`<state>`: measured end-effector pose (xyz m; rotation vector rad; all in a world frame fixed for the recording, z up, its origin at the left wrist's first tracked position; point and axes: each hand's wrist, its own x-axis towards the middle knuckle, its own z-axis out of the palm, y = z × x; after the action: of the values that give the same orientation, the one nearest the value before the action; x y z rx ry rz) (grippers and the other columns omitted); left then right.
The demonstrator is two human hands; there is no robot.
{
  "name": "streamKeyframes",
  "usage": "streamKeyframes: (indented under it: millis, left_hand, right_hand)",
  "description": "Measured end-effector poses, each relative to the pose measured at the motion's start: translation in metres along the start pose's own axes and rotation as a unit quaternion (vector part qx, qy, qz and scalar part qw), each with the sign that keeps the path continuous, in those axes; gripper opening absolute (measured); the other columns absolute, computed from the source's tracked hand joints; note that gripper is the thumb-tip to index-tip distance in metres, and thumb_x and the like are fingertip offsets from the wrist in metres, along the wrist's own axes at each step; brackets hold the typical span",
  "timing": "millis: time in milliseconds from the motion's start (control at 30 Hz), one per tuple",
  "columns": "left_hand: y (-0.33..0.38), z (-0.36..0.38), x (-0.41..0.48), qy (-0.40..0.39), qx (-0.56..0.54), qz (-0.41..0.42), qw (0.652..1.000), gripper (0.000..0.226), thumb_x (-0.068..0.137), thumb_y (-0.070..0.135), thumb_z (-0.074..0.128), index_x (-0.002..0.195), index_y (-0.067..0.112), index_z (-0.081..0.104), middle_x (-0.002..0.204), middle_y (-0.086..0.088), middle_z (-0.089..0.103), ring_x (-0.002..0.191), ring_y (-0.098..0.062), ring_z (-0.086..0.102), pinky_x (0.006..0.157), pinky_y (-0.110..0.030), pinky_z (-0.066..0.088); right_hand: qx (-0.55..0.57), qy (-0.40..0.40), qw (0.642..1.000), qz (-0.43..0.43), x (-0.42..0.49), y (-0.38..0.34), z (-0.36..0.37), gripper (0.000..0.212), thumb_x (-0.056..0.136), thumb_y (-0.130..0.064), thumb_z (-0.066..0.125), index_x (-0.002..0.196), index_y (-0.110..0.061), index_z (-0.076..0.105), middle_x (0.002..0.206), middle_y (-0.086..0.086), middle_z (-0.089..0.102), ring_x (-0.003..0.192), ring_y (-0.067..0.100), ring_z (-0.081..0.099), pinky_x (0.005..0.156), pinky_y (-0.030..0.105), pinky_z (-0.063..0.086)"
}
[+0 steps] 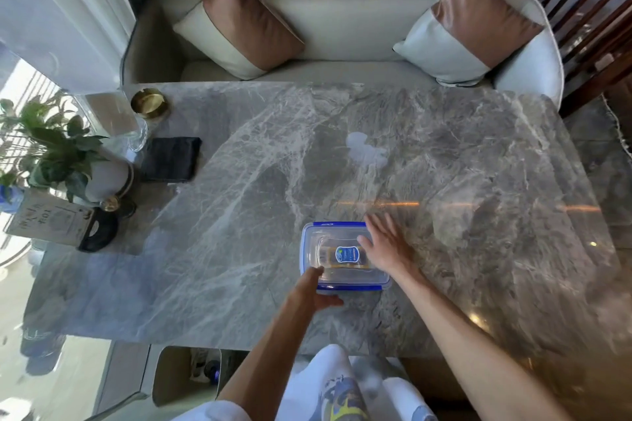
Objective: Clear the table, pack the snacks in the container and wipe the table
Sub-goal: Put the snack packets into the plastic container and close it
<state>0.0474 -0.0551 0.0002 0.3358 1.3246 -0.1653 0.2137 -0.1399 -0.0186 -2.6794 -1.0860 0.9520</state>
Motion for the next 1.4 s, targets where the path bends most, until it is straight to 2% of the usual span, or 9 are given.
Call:
streamKeyframes:
  millis: [67, 167, 333, 467, 567, 733, 933, 1133, 1400]
  left_hand:
    - [-0.006, 0.011, -0.002, -0.030, -0.037, -0.033, 0.998, 0.030, 0.097, 0.016, 0.047, 0.123, 0.004, 0.037, 0.109, -0.028, 0.048, 0.104, -0.052, 0.054, 0.072, -0.061, 0.052]
    - [-0.008, 0.021, 0.003, -0.031, -0.010, -0.023, 0.999, 0.025, 0.097, 0.022, 0.044, 0.107, -0.001, 0.041, 0.093, -0.024, 0.051, 0.072, -0.037, 0.054, 0.048, -0.043, 0.053]
    - [0.016, 0.019, 0.022, 0.052, 0.118, 0.182, 0.975, 0.024, 0.096, 0.005, 0.044, 0.119, 0.005, 0.053, 0.088, -0.009, 0.059, 0.076, -0.022, 0.055, 0.063, -0.027, 0.049]
    - [0.020, 0.016, 0.033, 0.094, 0.286, 0.297, 0.906, 0.053, 0.101, 0.004, 0.036, 0.151, 0.000, 0.021, 0.150, -0.015, 0.041, 0.136, -0.026, 0.043, 0.107, -0.028, 0.033]
    - [0.012, 0.013, 0.036, 0.060, 0.302, 0.324, 0.895, 0.060, 0.102, 0.005, 0.032, 0.153, 0.001, 0.000, 0.162, -0.012, 0.014, 0.149, -0.023, 0.021, 0.118, -0.029, 0.018]
    - [0.019, 0.011, 0.034, 0.009, 0.250, 0.279, 0.927, 0.069, 0.104, 0.015, 0.036, 0.152, 0.010, -0.013, 0.161, -0.011, 0.013, 0.147, -0.029, 0.026, 0.120, -0.048, 0.025]
    - [0.002, -0.006, 0.033, -0.027, 0.256, 0.258, 0.931, 0.037, 0.104, 0.010, 0.034, 0.140, 0.005, 0.029, 0.138, -0.026, 0.048, 0.122, -0.038, 0.053, 0.107, -0.059, 0.039]
    - [0.006, -0.011, 0.036, 0.010, 0.269, 0.253, 0.929, 0.030, 0.101, 0.011, 0.044, 0.130, 0.006, 0.040, 0.114, -0.016, 0.055, 0.084, -0.017, 0.060, 0.065, -0.023, 0.057]
    - [0.012, -0.035, 0.011, 0.127, 0.214, 0.271, 0.930, 0.042, 0.094, -0.001, 0.053, 0.133, -0.006, 0.040, 0.114, -0.016, 0.055, 0.099, -0.021, 0.052, 0.085, -0.036, 0.047]
  right_hand:
    - [-0.027, -0.055, 0.997, -0.039, 0.021, -0.012, -0.008, 0.062, 0.101, -0.047, 0.025, 0.155, -0.021, 0.008, 0.164, -0.004, 0.005, 0.152, 0.023, -0.006, 0.124, 0.047, 0.003]
    - [-0.016, -0.099, 0.995, -0.023, 0.034, -0.015, -0.015, 0.057, 0.102, -0.043, 0.025, 0.154, -0.021, 0.019, 0.163, 0.000, 0.018, 0.150, 0.021, 0.016, 0.122, 0.045, 0.013]
    - [0.249, 0.001, 0.956, 0.158, -0.006, 0.007, 0.014, 0.034, 0.101, -0.020, 0.038, 0.103, 0.001, 0.064, 0.111, 0.021, 0.066, 0.107, 0.027, 0.061, 0.093, 0.040, 0.045]
    - [0.515, 0.037, 0.816, 0.259, -0.038, -0.003, 0.052, 0.038, 0.103, -0.017, 0.041, 0.121, 0.012, 0.058, 0.124, 0.032, 0.060, 0.110, 0.034, 0.062, 0.093, 0.041, 0.048]
    - [0.569, 0.034, 0.772, 0.281, -0.035, -0.008, 0.052, 0.041, 0.103, -0.025, 0.041, 0.134, -0.001, 0.053, 0.130, 0.022, 0.060, 0.115, 0.031, 0.060, 0.097, 0.039, 0.048]
    - [0.542, 0.008, 0.793, 0.278, -0.024, -0.001, 0.039, 0.049, 0.103, -0.034, 0.037, 0.137, -0.001, 0.049, 0.138, 0.016, 0.055, 0.120, 0.026, 0.057, 0.097, 0.033, 0.045]
    - [0.493, -0.022, 0.846, 0.202, -0.033, -0.005, 0.041, 0.038, 0.101, -0.016, 0.043, 0.138, -0.011, 0.050, 0.131, 0.016, 0.060, 0.119, 0.030, 0.058, 0.107, 0.045, 0.043]
    - [0.498, -0.059, 0.847, 0.178, -0.043, 0.008, 0.042, 0.031, 0.100, -0.013, 0.045, 0.127, 0.000, 0.057, 0.123, 0.020, 0.064, 0.110, 0.026, 0.062, 0.090, 0.030, 0.047]
    - [0.454, -0.139, 0.878, 0.066, -0.021, -0.017, 0.038, 0.032, 0.094, -0.001, 0.054, 0.125, 0.000, 0.058, 0.116, 0.016, 0.068, 0.097, 0.019, 0.064, 0.078, 0.022, 0.052]
